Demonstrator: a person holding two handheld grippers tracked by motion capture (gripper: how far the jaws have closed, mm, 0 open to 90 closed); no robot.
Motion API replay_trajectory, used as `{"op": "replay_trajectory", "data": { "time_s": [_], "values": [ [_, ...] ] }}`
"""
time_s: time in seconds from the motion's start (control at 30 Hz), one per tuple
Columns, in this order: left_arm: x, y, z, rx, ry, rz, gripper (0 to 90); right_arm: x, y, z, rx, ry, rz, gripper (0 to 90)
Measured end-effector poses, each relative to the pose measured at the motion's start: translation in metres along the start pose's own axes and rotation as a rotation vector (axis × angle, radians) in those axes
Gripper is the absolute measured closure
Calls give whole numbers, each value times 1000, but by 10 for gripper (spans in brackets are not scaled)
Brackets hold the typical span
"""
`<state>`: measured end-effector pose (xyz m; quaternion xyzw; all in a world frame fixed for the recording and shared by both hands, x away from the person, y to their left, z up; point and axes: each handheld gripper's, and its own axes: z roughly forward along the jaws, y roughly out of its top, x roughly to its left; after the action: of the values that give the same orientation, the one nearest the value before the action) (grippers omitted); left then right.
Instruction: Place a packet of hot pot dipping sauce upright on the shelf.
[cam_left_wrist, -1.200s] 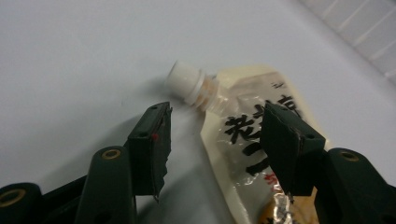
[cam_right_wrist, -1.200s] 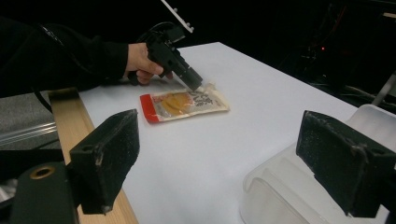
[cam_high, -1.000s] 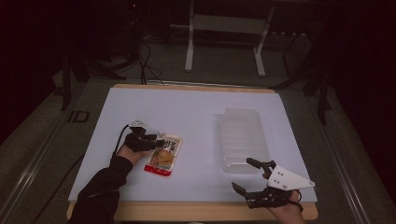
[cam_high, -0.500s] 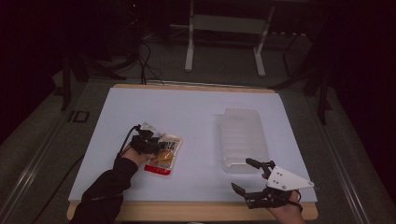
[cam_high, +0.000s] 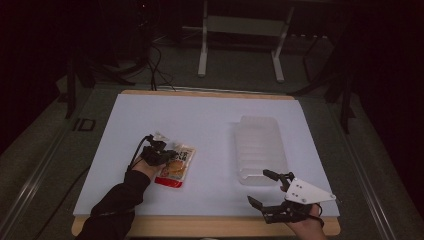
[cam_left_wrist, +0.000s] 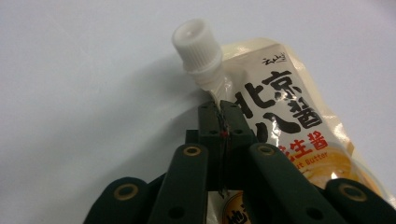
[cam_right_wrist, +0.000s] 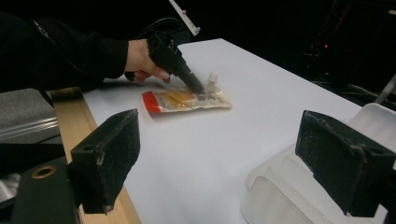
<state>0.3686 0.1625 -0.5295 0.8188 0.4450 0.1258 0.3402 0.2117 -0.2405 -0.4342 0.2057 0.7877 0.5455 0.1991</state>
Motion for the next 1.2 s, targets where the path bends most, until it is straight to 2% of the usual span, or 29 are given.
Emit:
{"op": "replay_trajectory", "data": {
  "time_s": [0.07, 0.17, 0.33, 0.53, 0.67, 0.7, 0.83, 1.07, 1.2],
  "values": [
    [-1, 0, -1, -3, 5, 14, 900, 0, 0, 0, 1, -2, -2, 142],
    [-1, 0, -4, -24, -7, 8, 900, -1, 0, 0, 1, -2, 5, 143],
    [-3, 4, -15, -58, -16, 17, 900, -1, 0, -1, 0, -2, 9, 143],
    [-8, 7, -29, -75, -23, 44, 900, -3, 0, -2, -3, -9, 20, 143],
    [-9, 6, -33, -84, -29, 41, 900, -3, 0, -2, -3, -12, 24, 143],
    [-9, 5, -40, -98, -34, 47, 900, -3, 0, -2, -5, -14, 29, 143],
    [-12, 4, -49, -126, -36, 52, 900, -3, 0, -2, -2, -14, 28, 143],
    [-18, 6, -58, -151, -42, 72, 900, -3, 0, -2, 0, -15, 28, 143],
    [-26, 10, -65, -177, -69, 85, 900, -4, 0, -2, 0, -15, 30, 143]
  ]
}}
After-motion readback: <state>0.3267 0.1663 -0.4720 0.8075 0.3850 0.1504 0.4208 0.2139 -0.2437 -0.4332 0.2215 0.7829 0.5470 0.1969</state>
